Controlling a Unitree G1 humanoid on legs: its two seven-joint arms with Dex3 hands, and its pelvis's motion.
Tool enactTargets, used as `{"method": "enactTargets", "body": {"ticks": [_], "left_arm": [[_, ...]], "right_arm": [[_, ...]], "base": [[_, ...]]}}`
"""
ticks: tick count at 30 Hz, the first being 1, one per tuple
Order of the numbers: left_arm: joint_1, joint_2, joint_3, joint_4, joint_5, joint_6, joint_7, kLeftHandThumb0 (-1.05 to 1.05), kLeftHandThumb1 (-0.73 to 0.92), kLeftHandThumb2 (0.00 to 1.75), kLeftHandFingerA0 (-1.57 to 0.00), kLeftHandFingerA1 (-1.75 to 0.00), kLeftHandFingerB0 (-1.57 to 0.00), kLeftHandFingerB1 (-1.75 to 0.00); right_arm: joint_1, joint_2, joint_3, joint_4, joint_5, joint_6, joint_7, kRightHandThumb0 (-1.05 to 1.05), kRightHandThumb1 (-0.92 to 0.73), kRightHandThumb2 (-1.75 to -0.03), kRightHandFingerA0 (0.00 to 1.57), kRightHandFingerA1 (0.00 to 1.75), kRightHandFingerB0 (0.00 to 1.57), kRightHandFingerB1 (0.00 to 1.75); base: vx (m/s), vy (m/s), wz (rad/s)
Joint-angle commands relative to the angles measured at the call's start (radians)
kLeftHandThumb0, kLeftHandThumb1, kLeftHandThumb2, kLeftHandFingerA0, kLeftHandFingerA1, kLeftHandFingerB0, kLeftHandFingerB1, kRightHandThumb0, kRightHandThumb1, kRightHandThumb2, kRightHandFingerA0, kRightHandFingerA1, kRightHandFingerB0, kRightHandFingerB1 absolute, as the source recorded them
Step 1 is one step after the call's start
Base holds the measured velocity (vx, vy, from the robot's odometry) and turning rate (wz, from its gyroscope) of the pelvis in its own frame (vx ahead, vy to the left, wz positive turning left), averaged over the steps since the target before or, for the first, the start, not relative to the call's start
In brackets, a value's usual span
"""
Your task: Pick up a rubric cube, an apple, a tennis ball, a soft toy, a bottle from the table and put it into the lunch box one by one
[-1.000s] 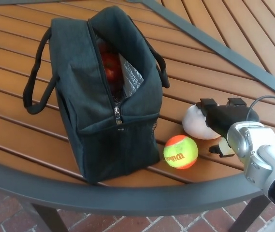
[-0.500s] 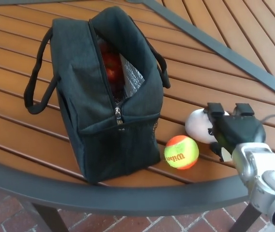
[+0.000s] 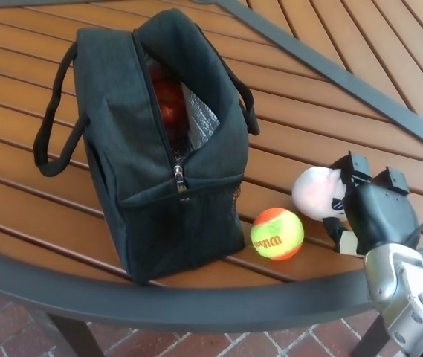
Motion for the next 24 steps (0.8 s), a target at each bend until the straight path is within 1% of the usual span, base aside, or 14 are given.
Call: {"method": "enactTargets", "body": {"ticks": [1, 3, 4, 6, 9, 10, 11, 12, 13, 14, 15, 18, 19, 24], "left_arm": [[0.022, 0.019, 0.005, -0.002, 0.003, -0.081, -0.010, -0.15, 0.42, 1.16, -0.99, -1.29, -0.95, -1.13], [0.019, 0.022, 0.004, 0.000, 0.007, -0.075, -0.007, -0.15, 0.42, 1.13, -0.99, -1.26, -0.95, -1.11], [0.016, 0.022, 0.009, 0.002, 0.001, -0.071, -0.011, -0.15, 0.42, 1.15, -0.96, -1.36, -0.94, -1.15], [0.012, 0.019, 0.018, 0.003, -0.009, -0.071, -0.017, -0.15, 0.37, 1.20, -0.98, -1.36, -0.97, -1.15], [0.017, 0.020, 0.014, 0.005, -0.002, -0.079, -0.017, -0.18, 0.37, 1.20, -0.99, -1.33, -0.97, -1.16], [0.020, 0.021, 0.010, 0.005, 0.003, -0.082, -0.017, -0.14, 0.37, 1.20, -0.96, -1.37, -0.94, -1.17], [0.019, 0.022, 0.009, 0.006, 0.005, -0.082, -0.015, -0.14, 0.37, 1.20, -0.96, -1.37, -0.94, -1.17], [0.019, 0.021, 0.015, 0.004, -0.002, -0.075, -0.020, -0.17, 0.43, 1.13, -0.97, -1.32, -0.92, -1.12], [0.019, 0.020, 0.023, 0.002, -0.012, -0.066, -0.027, -0.17, 0.43, 1.13, -0.97, -1.32, -0.92, -1.12], [0.019, 0.020, 0.025, 0.002, -0.014, -0.065, -0.028, -0.17, 0.43, 1.13, -0.97, -1.32, -0.92, -1.12], [0.020, 0.020, 0.023, 0.002, -0.012, -0.070, -0.028, -0.14, 0.42, 1.15, -0.98, -1.35, -0.94, -1.15], [0.016, 0.022, 0.022, 0.002, -0.008, -0.072, -0.021, -0.18, 0.41, 1.13, -1.04, -1.27, -0.98, -1.11], [0.011, 0.022, 0.018, 0.001, -0.003, -0.063, -0.007, -0.17, 0.43, 1.09, -1.04, -1.21, -0.95, -1.07], [0.012, 0.019, 0.017, -0.001, -0.001, -0.065, 0.000, -0.16, 0.43, 1.09, -0.96, -1.32, -0.92, -1.14]], "right_arm": [[0.070, 0.052, -0.113, 0.048, 0.117, -0.315, -0.338, -0.16, -0.57, -1.07, 0.87, 1.75, 0.72, 1.75], [0.094, 0.080, -0.141, 0.021, 0.152, -0.374, -0.337, -0.13, -0.61, -0.99, 0.83, 1.75, 0.70, 1.70], [0.106, 0.106, -0.167, -0.001, 0.185, -0.404, -0.333, -0.19, -0.60, -0.99, 0.84, 1.74, 0.73, 1.67], [0.110, 0.144, -0.210, -0.028, 0.237, -0.424, -0.330, -0.25, -0.64, -0.94, 0.83, 1.75, 0.73, 1.69], [0.111, 0.213, -0.293, -0.079, 0.329, -0.440, -0.311, -0.27, -0.61, -0.94, 0.86, 1.75, 0.74, 1.75], [0.109, 0.236, -0.323, -0.099, 0.360, -0.446, -0.302, -0.22, -0.55, -1.06, 0.89, 1.75, 0.76, 1.74], [0.108, 0.243, -0.333, -0.105, 0.367, -0.450, -0.299, -0.22, -0.55, -1.06, 0.89, 1.75, 0.76, 1.74], [0.105, 0.288, -0.383, -0.157, 0.475, -0.440, -0.236, -0.26, -0.54, -1.14, 1.26, 1.42, 1.10, 1.32], [0.102, 0.343, -0.445, -0.219, 0.606, -0.427, -0.157, -0.26, -0.54, -1.14, 1.26, 1.42, 1.10, 1.32], [0.101, 0.356, -0.460, -0.232, 0.630, -0.424, -0.139, -0.26, -0.54, -1.14, 1.26, 1.42, 1.10, 1.32], [0.098, 0.367, -0.473, -0.260, 0.653, -0.400, -0.126, -0.18, -0.65, -1.06, 1.05, 1.75, 0.80, 1.75], [0.089, 0.406, -0.514, -0.351, 0.736, -0.310, -0.070, -0.13, -0.62, -1.22, 1.06, 1.75, 0.83, 1.75], [0.072, 0.439, -0.554, -0.425, 0.853, -0.251, -0.026, -0.04, -0.43, -1.48, 1.07, 1.75, 0.81, 1.74], [0.058, 0.474, -0.591, -0.515, 0.933, -0.178, -0.001, -0.03, -0.47, -1.45, 1.06, 1.75, 0.80, 1.75]], "base": [[0.00, 0.000, 0.00], [0.00, 0.000, 0.00], [0.00, 0.000, 0.00], [0.00, 0.000, 0.00], [0.00, 0.000, 0.00], [0.00, 0.000, 0.00], [0.00, 0.000, 0.00], [0.00, 0.000, 0.00], [0.00, 0.000, 0.00], [0.00, 0.000, 0.00], [0.00, 0.000, 0.00], [0.00, 0.000, 0.00], [0.00, 0.000, 0.00], [0.00, 0.000, 0.00]]}}
